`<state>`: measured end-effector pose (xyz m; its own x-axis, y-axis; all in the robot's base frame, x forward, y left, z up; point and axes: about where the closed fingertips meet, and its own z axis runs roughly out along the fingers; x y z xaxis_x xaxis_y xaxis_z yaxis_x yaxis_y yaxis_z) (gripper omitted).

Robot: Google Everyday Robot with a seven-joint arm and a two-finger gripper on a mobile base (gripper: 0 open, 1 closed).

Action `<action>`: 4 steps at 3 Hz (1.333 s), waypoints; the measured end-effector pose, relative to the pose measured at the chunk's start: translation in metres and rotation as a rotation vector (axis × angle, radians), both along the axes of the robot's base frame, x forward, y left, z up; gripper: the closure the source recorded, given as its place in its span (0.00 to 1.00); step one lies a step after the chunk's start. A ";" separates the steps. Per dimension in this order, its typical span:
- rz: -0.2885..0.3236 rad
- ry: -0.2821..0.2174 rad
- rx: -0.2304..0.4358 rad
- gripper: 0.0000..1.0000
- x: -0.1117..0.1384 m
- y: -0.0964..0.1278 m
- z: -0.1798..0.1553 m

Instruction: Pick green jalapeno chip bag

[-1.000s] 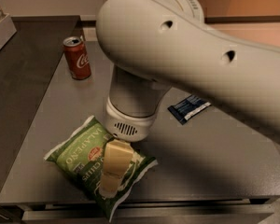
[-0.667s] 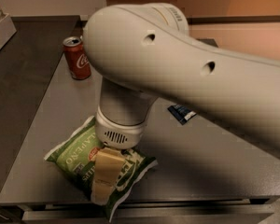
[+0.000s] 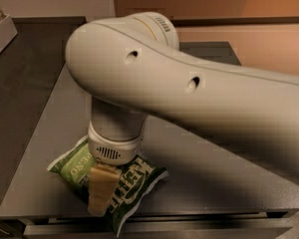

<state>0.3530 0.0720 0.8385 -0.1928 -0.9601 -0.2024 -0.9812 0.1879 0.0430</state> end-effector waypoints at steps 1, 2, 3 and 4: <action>-0.013 -0.006 -0.010 0.41 0.001 0.002 0.001; -0.021 -0.020 -0.010 0.64 0.004 0.003 0.008; -0.011 -0.064 0.002 0.87 0.010 0.006 0.030; 0.013 -0.121 0.016 1.00 0.019 0.009 0.058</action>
Offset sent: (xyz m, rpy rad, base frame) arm 0.0094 0.0033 0.0148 -0.0106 -0.0289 -0.0331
